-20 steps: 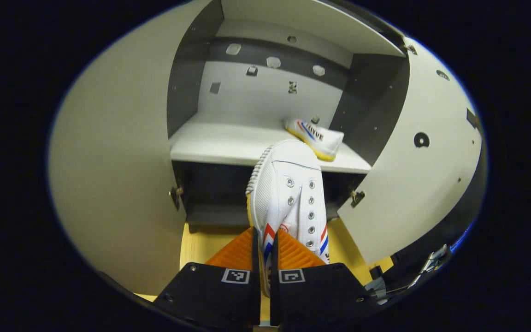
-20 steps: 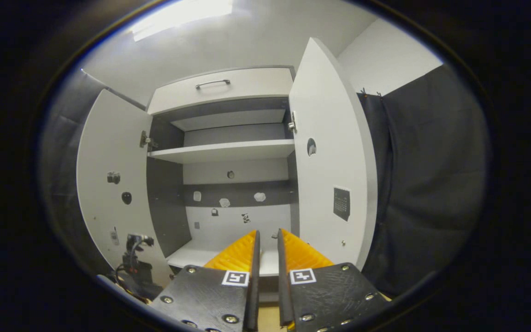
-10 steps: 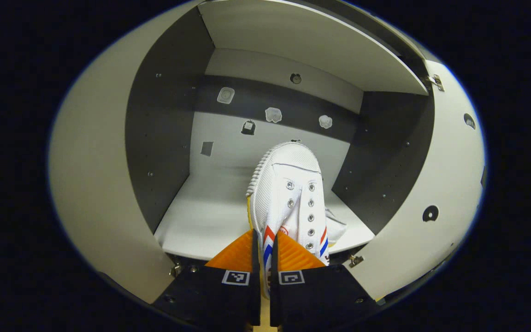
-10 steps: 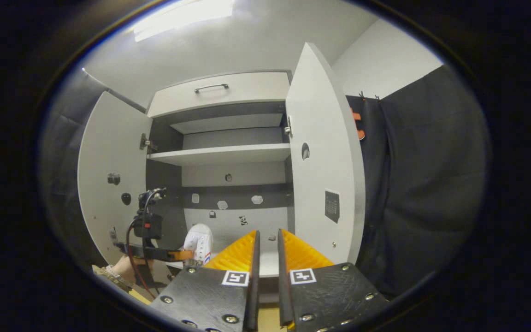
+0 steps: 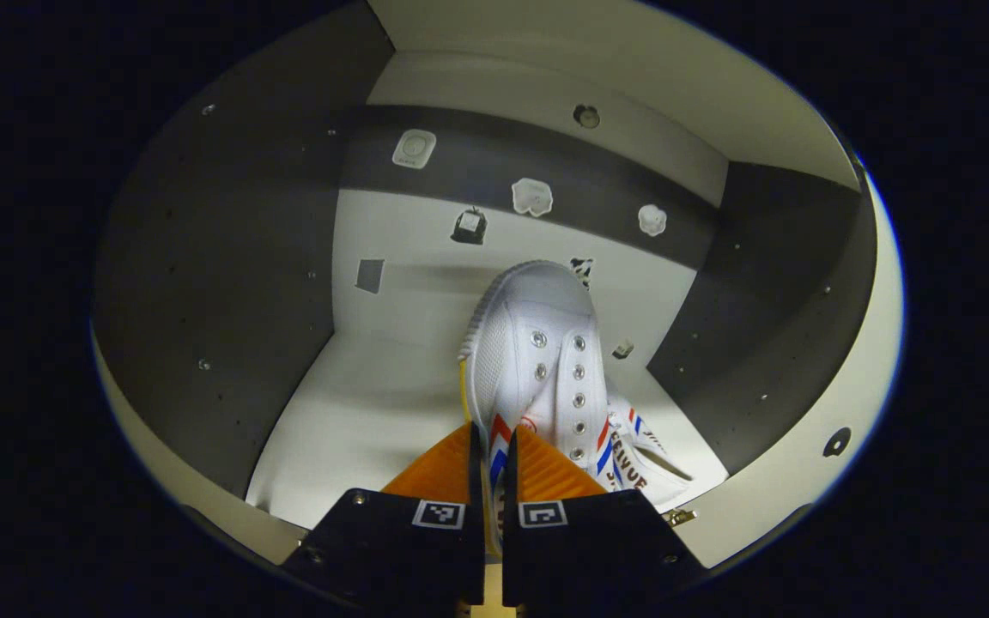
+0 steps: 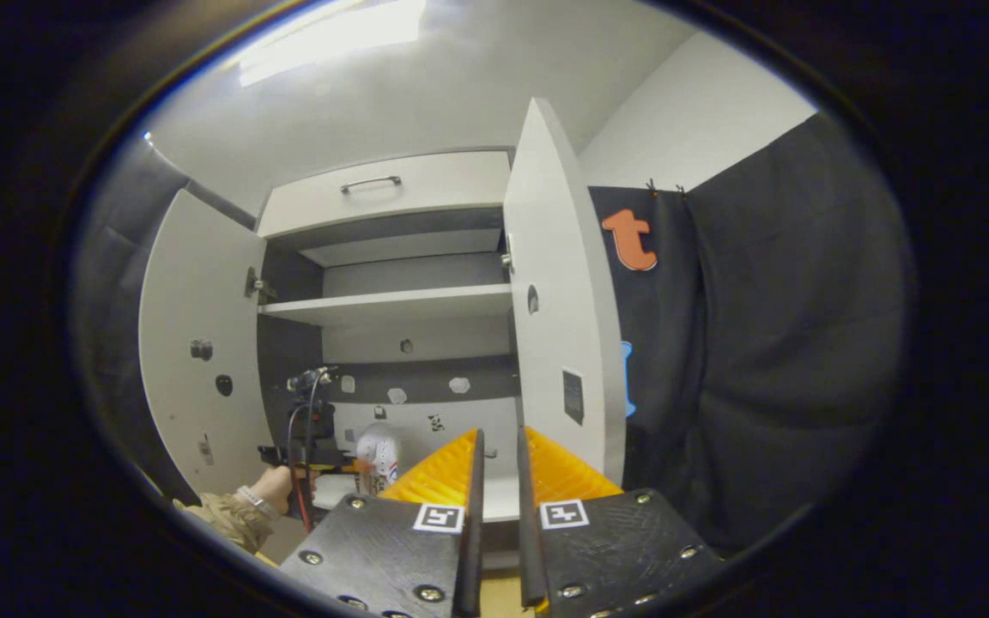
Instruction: Grab one shoe with the right hand and put it into the shoe cabinet, grab the other shoe with the left hand and put it into the shoe cabinet; then close the right door with the right hand and the left door with the left hand.
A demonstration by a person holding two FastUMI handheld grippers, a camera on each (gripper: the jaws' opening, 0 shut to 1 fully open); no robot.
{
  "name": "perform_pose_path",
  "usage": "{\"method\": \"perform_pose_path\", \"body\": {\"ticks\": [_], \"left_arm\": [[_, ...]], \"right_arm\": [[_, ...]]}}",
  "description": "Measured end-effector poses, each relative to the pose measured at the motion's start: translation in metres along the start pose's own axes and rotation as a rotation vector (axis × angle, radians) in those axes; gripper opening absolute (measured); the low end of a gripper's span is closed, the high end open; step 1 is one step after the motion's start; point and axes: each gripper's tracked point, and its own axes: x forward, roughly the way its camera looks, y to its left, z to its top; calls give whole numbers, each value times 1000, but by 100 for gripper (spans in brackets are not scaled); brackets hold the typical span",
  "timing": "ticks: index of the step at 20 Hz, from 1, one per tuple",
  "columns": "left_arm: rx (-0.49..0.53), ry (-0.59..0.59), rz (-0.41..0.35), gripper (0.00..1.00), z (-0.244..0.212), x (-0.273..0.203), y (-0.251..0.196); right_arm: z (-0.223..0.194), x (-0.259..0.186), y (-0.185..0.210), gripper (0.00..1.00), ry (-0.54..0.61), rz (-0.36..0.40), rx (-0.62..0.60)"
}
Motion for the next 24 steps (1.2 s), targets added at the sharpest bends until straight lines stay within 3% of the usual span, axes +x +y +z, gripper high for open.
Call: {"method": "perform_pose_path", "body": {"ticks": [5,9,10,11,13,15,16,17,19,24], "left_arm": [[5,74,40,8,-18,27,11],[-20,127,93,8,-37,42,27],[-33,138,96,8,-42,43,29],[-44,121,86,8,-40,42,29],[-38,119,70,9,-41,44,27],[7,101,76,20,-39,44,28],[30,98,89,38,-39,44,32],[38,90,84,64,-35,40,29],[61,51,95,60,-23,32,33],[86,-73,126,84,9,-19,31]], "right_arm": [[8,-14,-38,28,-19,-90,-13],[11,-22,-66,64,-16,-138,-11],[11,-22,-74,61,-15,-152,-13],[10,-23,-81,76,-12,-160,-14],[8,-23,-91,91,-7,-172,-11],[2,-22,-103,99,10,-183,-8],[-1,-20,-107,94,17,-186,-7],[-4,-20,-113,99,22,-189,-6],[-10,-18,-123,99,40,-189,-11],[-29,-7,-131,99,93,-161,-15]]}}
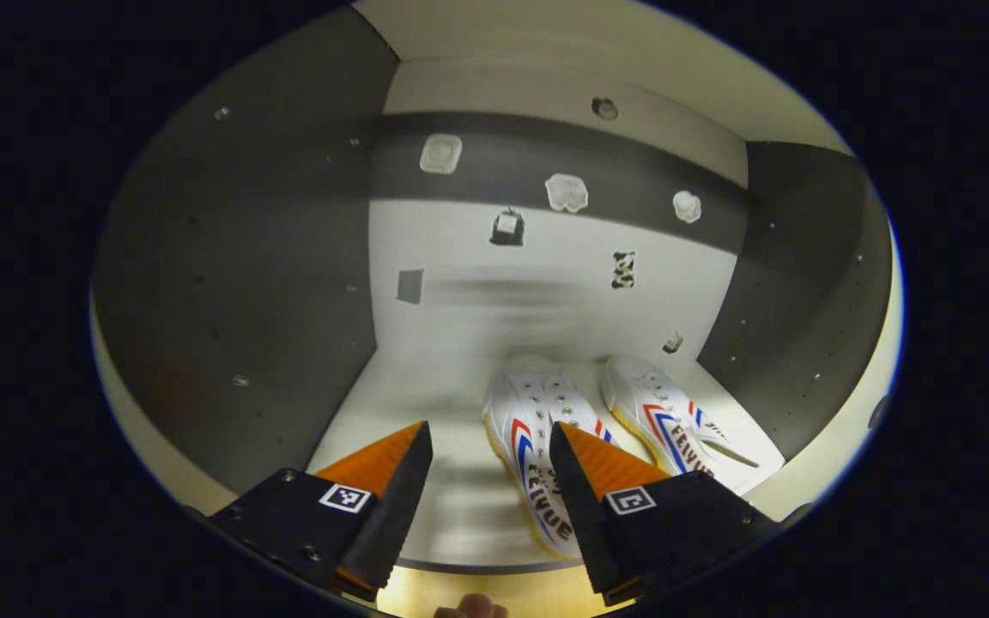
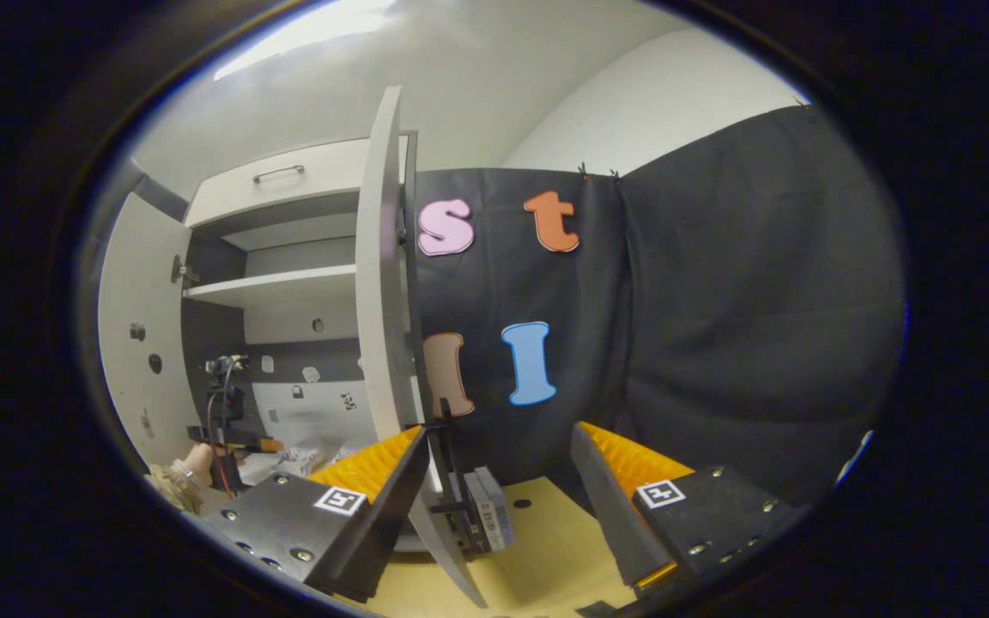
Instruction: Grab one shoe with the right hand and put it into the shoe cabinet, grab the other shoe with the left hand and put it into the shoe cabinet; then close the right door with the right hand and the left door with the left hand.
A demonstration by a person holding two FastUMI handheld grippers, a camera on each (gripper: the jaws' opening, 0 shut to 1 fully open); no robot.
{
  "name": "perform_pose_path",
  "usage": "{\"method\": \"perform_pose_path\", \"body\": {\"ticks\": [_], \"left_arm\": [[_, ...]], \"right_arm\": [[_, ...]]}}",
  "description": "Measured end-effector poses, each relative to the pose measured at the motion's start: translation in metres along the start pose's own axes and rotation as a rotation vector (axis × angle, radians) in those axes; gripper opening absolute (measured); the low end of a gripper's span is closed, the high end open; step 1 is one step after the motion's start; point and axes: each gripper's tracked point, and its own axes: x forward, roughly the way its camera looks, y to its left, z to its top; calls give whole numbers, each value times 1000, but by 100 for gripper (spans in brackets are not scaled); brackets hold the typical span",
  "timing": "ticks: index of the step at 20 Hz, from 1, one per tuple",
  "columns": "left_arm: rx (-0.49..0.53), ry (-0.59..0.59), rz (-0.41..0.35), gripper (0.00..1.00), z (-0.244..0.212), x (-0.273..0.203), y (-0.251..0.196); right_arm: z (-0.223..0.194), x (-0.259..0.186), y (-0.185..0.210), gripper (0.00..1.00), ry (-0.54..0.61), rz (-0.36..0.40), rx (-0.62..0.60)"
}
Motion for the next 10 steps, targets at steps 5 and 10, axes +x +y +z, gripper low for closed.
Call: {"method": "perform_pose_path", "body": {"ticks": [5,10], "left_arm": [[27,-171,-33,84,41,-79,-9],[78,-294,-98,89,63,-158,-40]], "right_arm": [[-12,13,6,98,45,65,5],[-14,16,9,98,60,115,10]]}}
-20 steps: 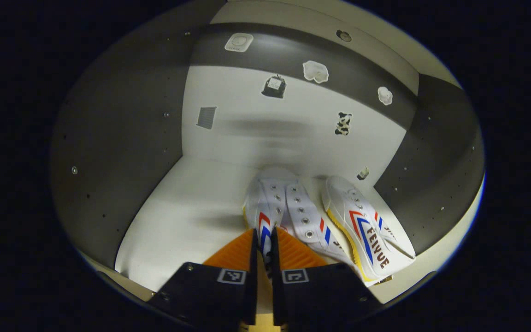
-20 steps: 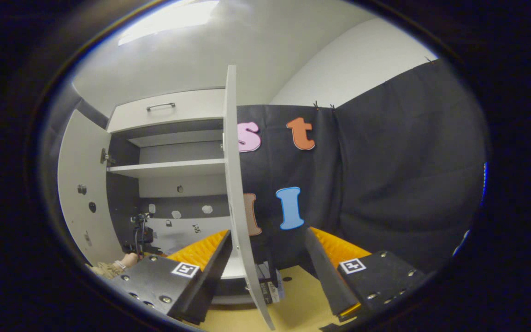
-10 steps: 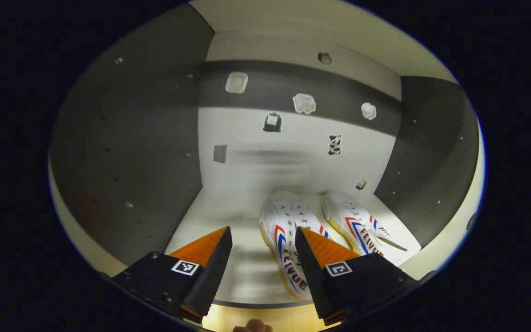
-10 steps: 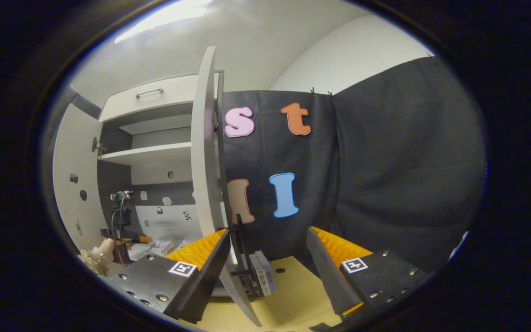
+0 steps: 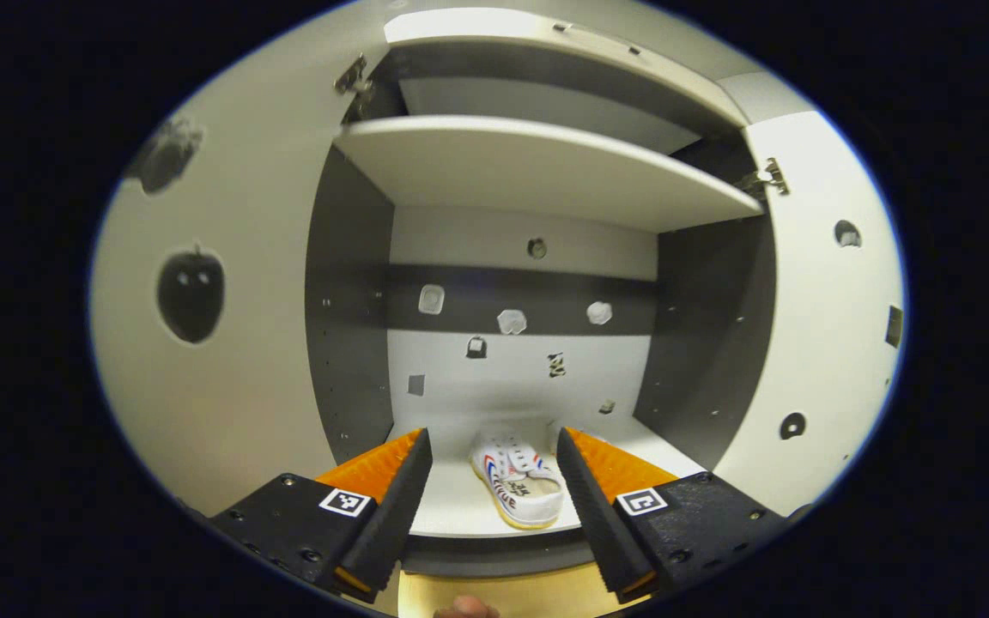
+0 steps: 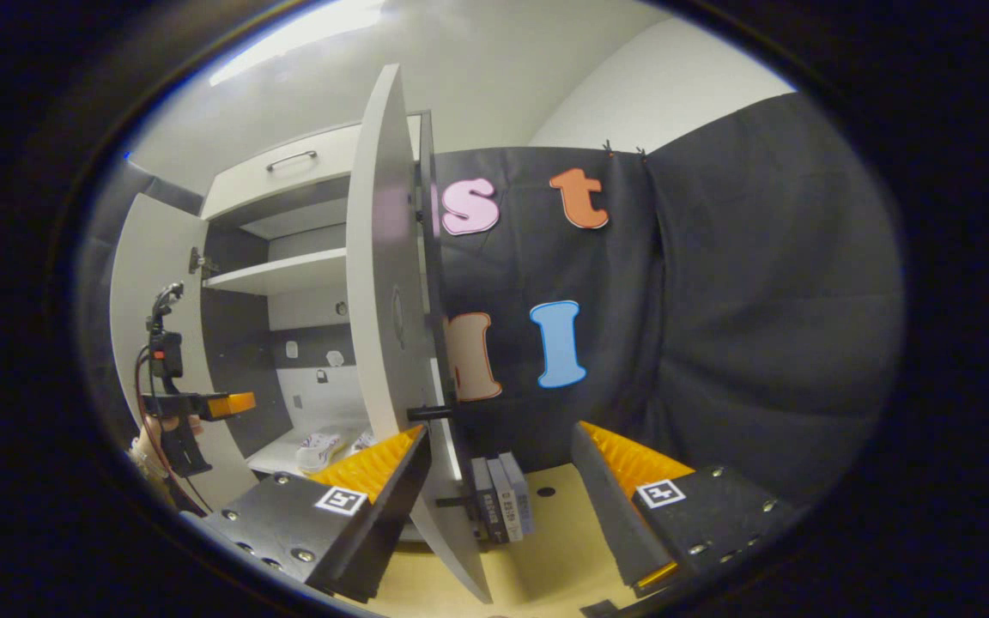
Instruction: Grab one shoe with the right hand and put it into the shoe cabinet, grab the other shoe with the left hand and put it into the shoe cabinet; then close the right door with the right hand and the left door with the left hand.
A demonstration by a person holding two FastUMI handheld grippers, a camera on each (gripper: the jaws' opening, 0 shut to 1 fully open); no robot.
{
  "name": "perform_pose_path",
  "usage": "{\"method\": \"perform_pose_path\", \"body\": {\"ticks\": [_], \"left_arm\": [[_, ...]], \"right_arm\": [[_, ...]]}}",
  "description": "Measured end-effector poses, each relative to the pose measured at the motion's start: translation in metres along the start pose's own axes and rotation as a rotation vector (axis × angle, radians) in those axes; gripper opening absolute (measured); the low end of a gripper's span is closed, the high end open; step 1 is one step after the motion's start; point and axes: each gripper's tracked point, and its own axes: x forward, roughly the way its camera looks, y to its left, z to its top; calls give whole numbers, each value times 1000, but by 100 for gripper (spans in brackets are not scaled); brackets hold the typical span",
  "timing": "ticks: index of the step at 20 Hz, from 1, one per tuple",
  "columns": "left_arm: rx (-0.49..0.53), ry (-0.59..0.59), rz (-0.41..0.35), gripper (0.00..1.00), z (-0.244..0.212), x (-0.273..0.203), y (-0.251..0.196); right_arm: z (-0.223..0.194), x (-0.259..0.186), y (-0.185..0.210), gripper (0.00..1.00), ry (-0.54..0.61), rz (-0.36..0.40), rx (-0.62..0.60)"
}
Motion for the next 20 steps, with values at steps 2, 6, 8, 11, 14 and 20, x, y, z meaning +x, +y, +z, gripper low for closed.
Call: {"method": "perform_pose_path", "body": {"ticks": [2,6,8,11,14,20], "left_arm": [[-1,-9,-21,94,6,-25,-13],[23,-20,-57,94,21,-68,-28],[25,-36,-67,94,30,-88,-31],[31,-48,-63,94,40,-114,-26],[30,-61,-41,94,44,-128,-16],[-6,-56,14,94,40,-151,15]], "right_arm": [[0,0,2,98,0,17,-12],[0,0,13,98,12,59,-31],[-1,1,27,98,19,93,-34],[-6,3,54,98,33,158,-22],[-11,4,83,98,43,219,-22],[-22,19,138,98,66,326,-17]]}}
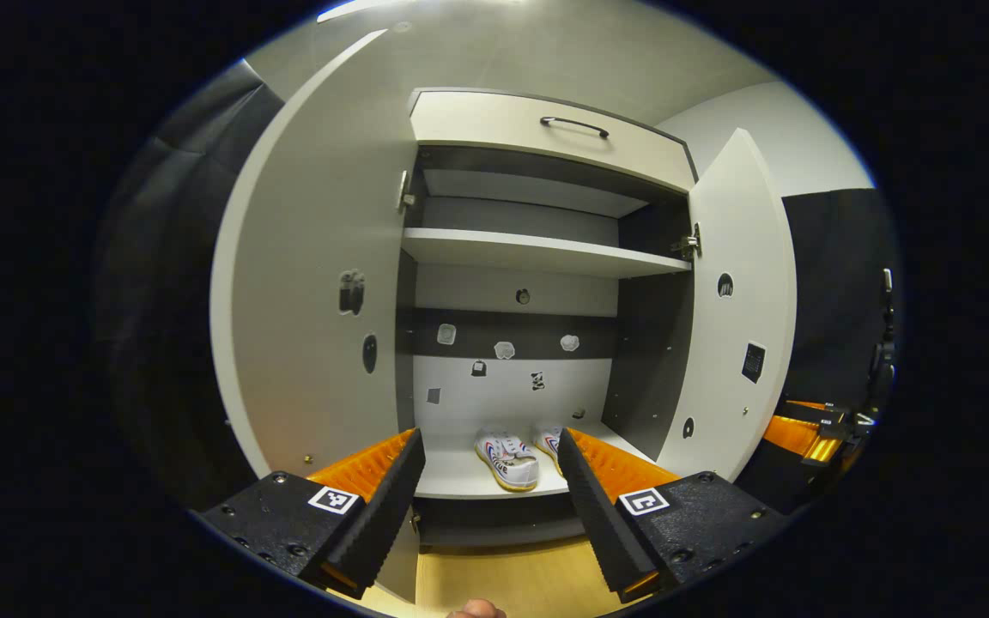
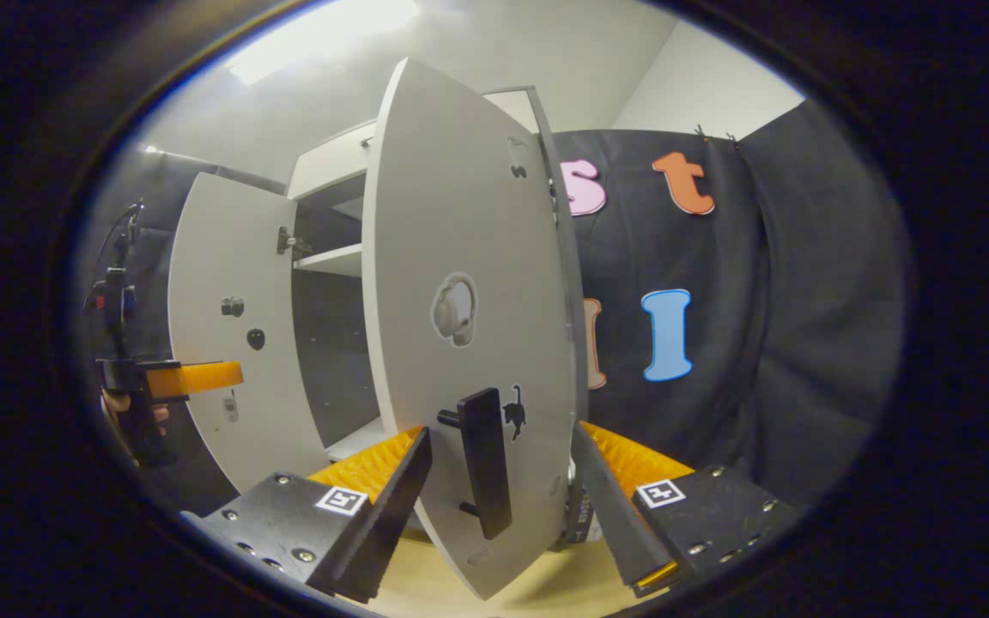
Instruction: Grab one shoe with the right hand and put it into the shoe cabinet, grab the other shoe with the left hand and put it into the shoe cabinet; then close the right door with the right hand and the left door with the left hand.
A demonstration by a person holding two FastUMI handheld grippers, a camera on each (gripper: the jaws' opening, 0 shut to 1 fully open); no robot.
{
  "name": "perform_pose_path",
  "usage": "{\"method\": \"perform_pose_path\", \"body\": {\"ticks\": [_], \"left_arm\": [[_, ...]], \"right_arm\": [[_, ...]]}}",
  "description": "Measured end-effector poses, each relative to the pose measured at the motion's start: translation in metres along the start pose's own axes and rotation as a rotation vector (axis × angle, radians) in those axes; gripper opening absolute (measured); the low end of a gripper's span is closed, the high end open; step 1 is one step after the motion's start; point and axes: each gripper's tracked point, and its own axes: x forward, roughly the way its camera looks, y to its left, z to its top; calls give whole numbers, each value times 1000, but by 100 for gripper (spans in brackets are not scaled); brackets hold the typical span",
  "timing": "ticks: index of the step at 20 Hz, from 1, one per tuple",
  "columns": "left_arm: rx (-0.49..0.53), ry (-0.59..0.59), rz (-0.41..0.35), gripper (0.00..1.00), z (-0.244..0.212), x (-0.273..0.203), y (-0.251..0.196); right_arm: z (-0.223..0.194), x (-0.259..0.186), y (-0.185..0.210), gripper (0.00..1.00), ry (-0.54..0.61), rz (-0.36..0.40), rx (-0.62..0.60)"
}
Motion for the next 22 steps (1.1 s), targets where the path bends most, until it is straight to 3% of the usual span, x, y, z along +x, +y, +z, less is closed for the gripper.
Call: {"method": "perform_pose_path", "body": {"ticks": [6,7,9,12,13,21,22], "left_arm": [[-6,-32,34,94,15,-21,21],[-7,-40,38,89,17,-24,23],[-11,-54,49,94,23,-31,29],[-20,-71,65,94,30,-42,38],[-28,-72,65,89,31,-46,40],[-71,-66,48,89,36,-72,54],[-72,-69,58,94,38,-78,61]], "right_arm": [[-9,31,44,98,17,68,3],[-9,33,48,98,10,72,-3],[-5,36,53,98,-1,78,-15],[-2,36,56,98,-15,73,-26],[-2,37,57,98,-18,72,-27],[-3,41,58,98,-24,46,-17],[-4,42,58,98,-25,42,-18]]}}
